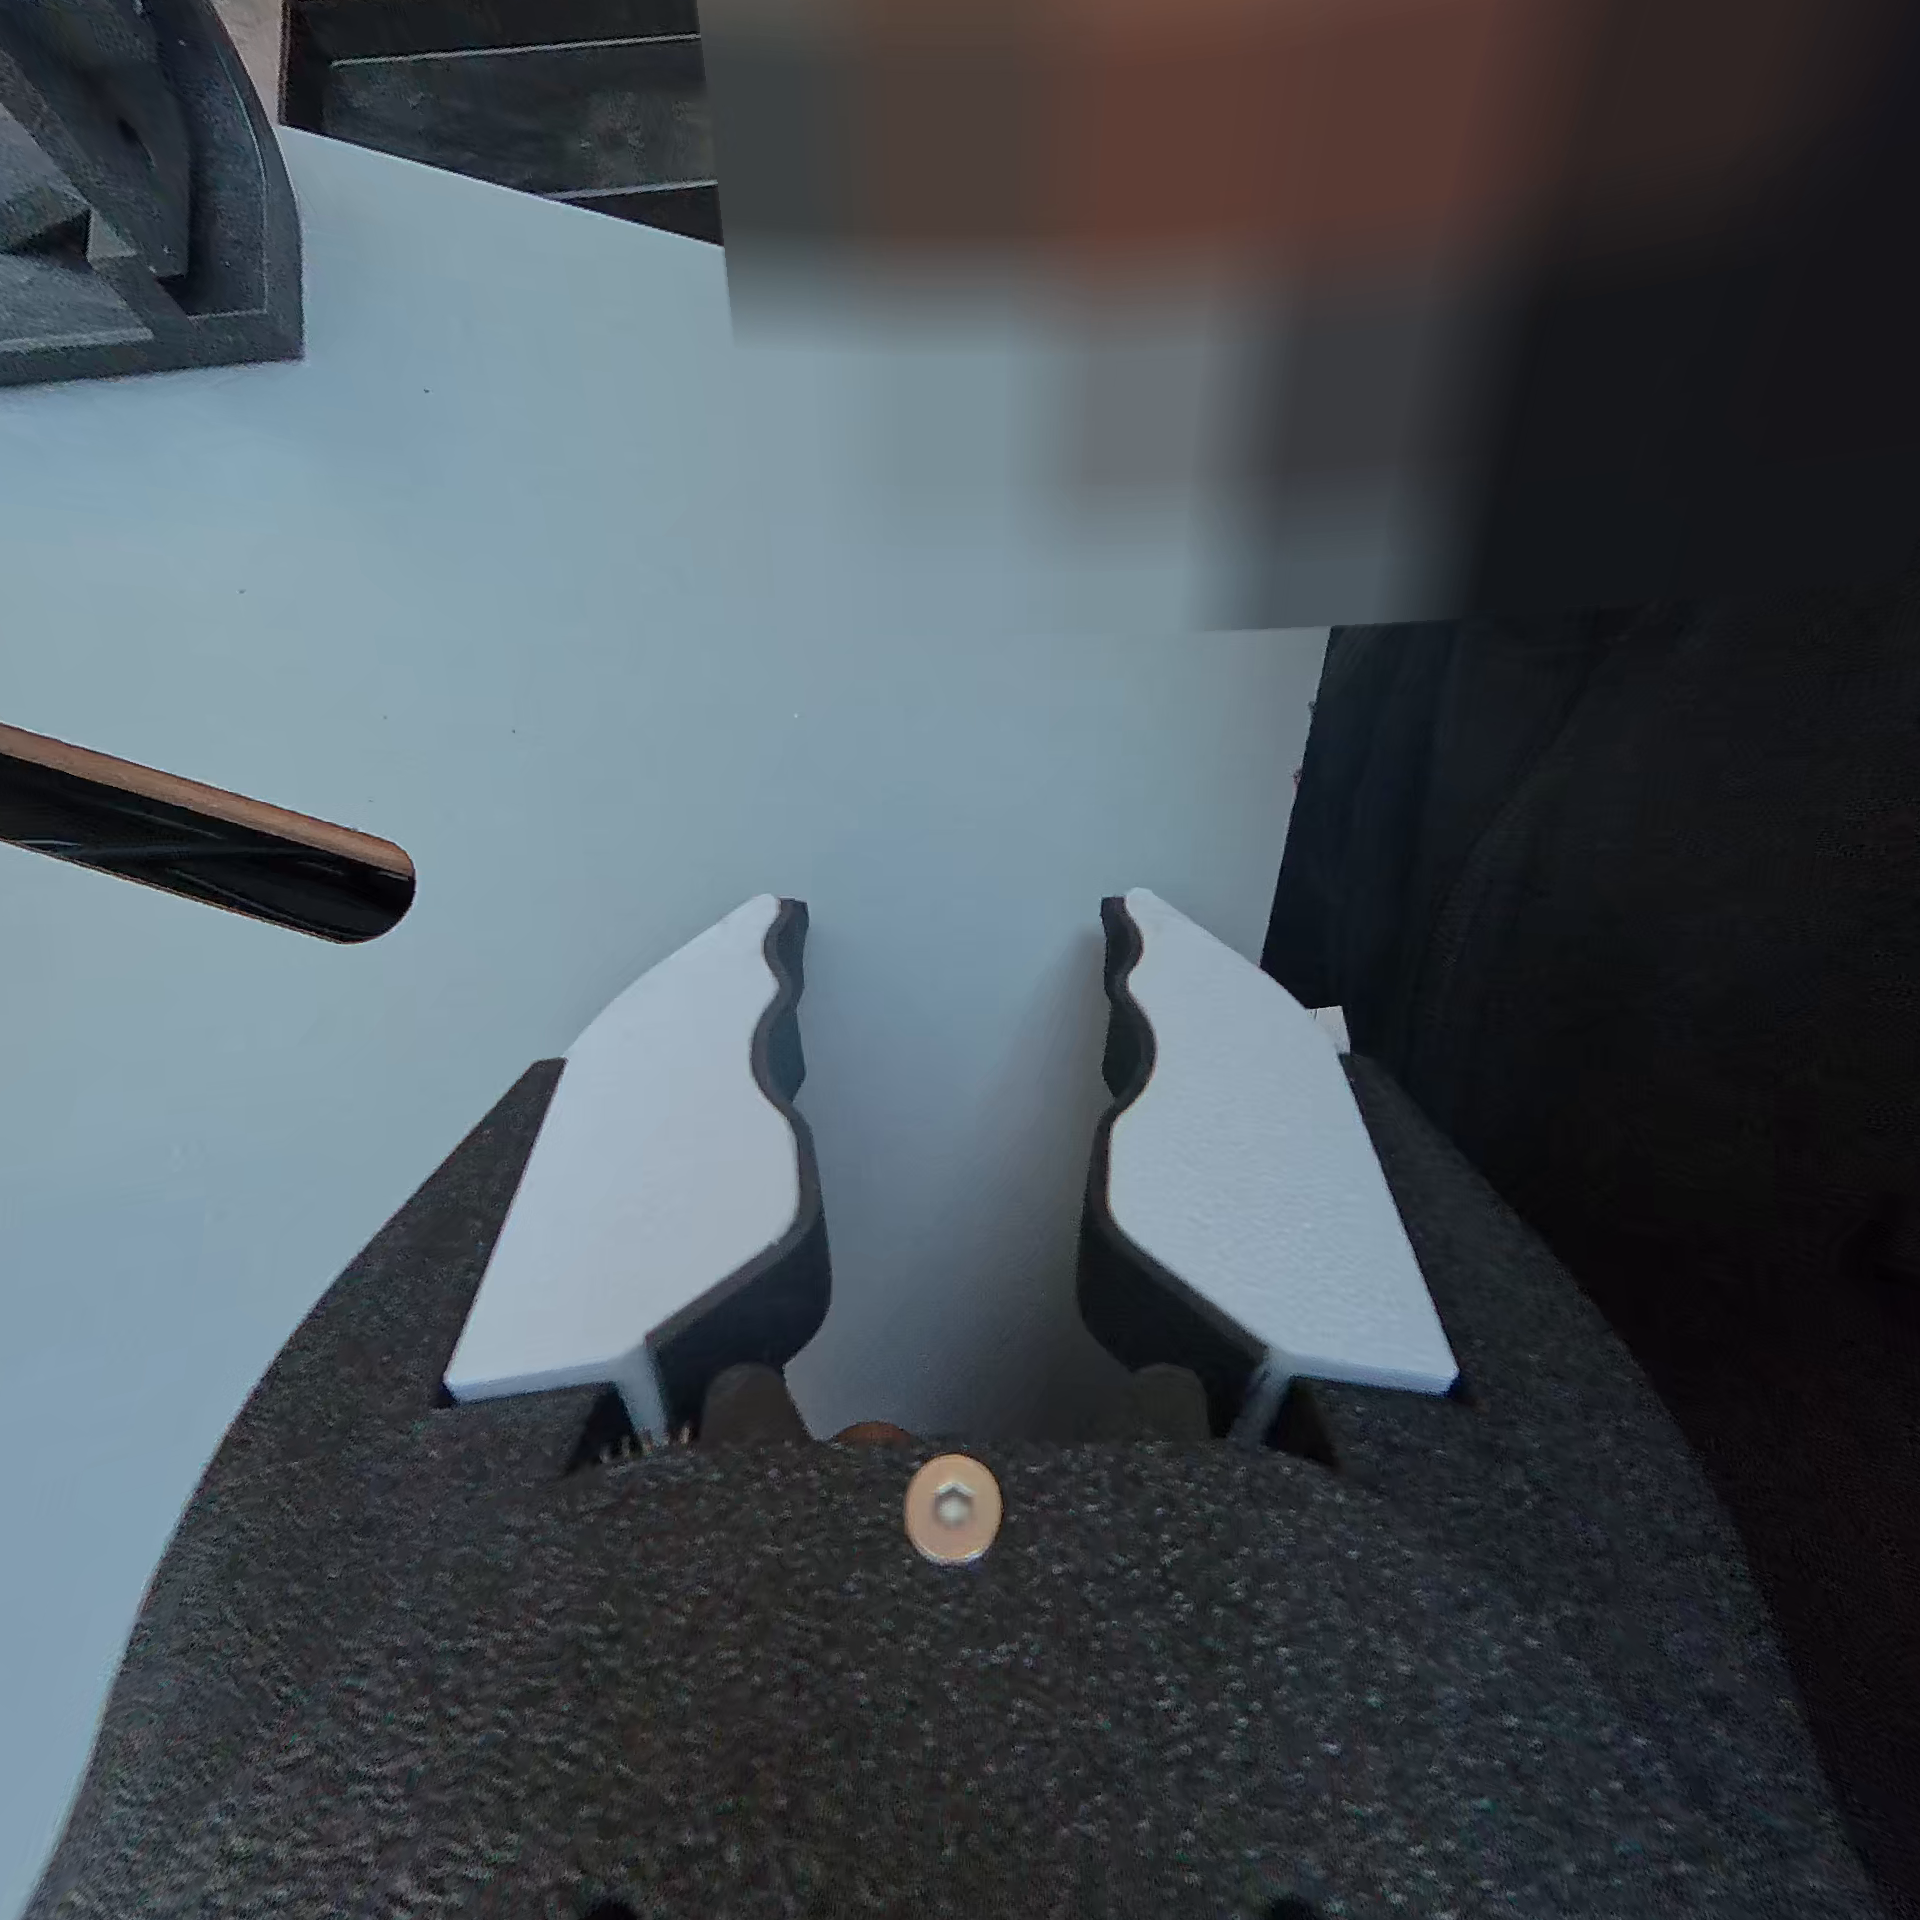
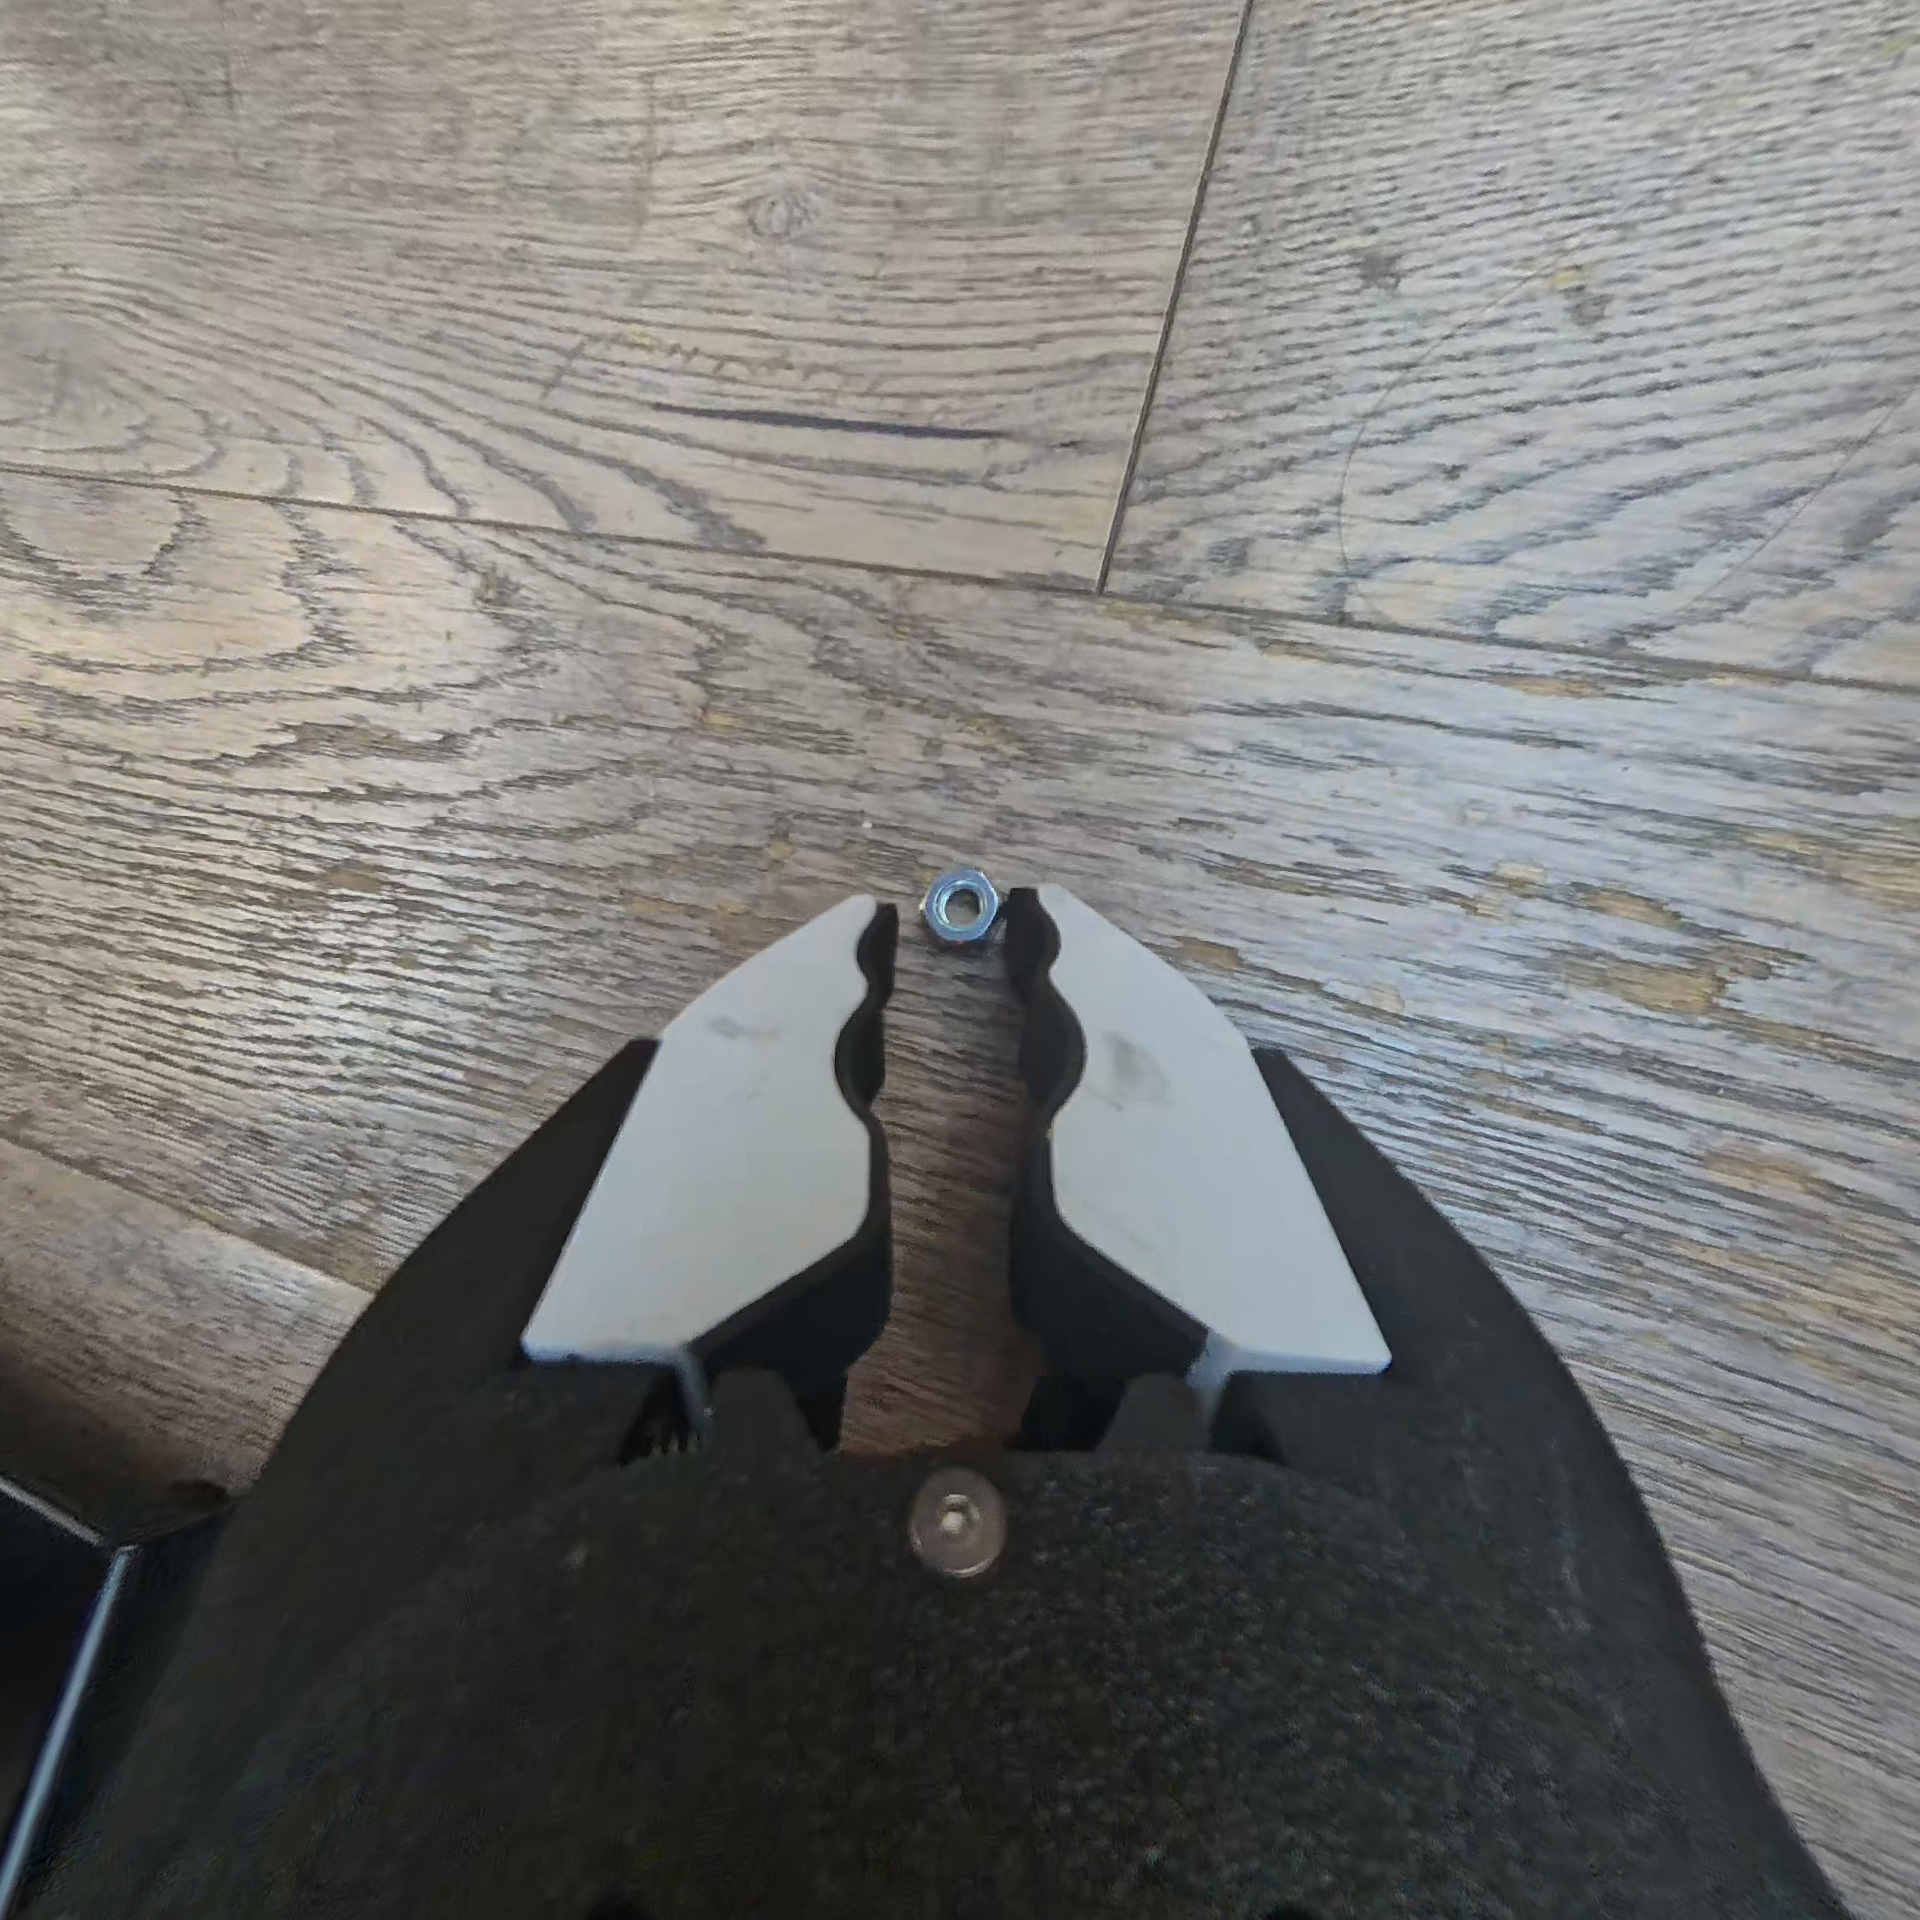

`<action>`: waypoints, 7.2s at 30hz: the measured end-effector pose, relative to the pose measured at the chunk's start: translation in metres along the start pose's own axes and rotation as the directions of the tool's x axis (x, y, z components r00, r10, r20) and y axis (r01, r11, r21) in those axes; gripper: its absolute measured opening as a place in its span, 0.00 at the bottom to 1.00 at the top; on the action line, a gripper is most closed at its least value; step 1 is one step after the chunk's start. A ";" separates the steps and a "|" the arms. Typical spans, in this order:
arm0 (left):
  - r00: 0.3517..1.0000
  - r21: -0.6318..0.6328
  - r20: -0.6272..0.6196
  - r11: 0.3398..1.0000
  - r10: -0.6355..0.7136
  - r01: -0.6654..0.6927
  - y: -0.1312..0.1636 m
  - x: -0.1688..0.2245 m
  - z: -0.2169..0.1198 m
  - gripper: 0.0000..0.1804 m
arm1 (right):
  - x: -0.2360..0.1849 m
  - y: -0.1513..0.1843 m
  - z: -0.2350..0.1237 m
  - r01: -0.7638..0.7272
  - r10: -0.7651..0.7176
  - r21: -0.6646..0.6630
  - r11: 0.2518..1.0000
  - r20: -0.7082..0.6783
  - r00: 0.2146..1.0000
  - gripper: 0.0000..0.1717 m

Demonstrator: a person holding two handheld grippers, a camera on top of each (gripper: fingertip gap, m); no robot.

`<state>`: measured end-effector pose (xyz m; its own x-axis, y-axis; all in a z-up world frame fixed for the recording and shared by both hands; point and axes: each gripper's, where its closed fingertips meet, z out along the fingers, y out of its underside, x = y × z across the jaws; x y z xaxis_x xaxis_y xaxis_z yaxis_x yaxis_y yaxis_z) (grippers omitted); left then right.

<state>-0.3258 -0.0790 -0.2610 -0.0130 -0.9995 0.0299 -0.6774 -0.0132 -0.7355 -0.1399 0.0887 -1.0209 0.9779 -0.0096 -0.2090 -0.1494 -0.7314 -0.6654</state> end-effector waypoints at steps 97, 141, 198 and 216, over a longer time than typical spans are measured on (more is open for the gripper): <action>0.694 0.615 0.292 0.685 -0.658 0.390 0.531 -0.013 -0.520 0.34 | -1.155 -0.613 -0.405 0.386 -0.686 0.688 0.614 0.224 0.693 0.00; 0.498 0.734 0.037 0.361 -0.867 0.575 0.672 -0.088 -0.623 0.35 | -1.243 -0.414 -0.210 0.518 -0.706 0.479 0.708 0.491 0.511 0.04; 0.718 0.747 -0.229 0.354 -0.658 0.563 0.427 -0.099 -0.521 0.43 | -0.927 -0.664 -0.299 0.591 -0.727 0.531 0.608 0.073 0.682 0.19; 0.716 0.836 -0.176 0.282 -0.675 0.471 0.389 -0.137 -0.531 0.45 | -0.937 -0.708 -0.177 0.647 -0.710 0.378 0.662 0.039 0.704 0.15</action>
<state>-0.9782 0.0689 -0.1920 0.3190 -0.7016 0.6372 0.4175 -0.4996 -0.7590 -0.9247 0.4952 -0.2273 0.7883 0.5386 0.2974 0.4786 -0.2331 -0.8465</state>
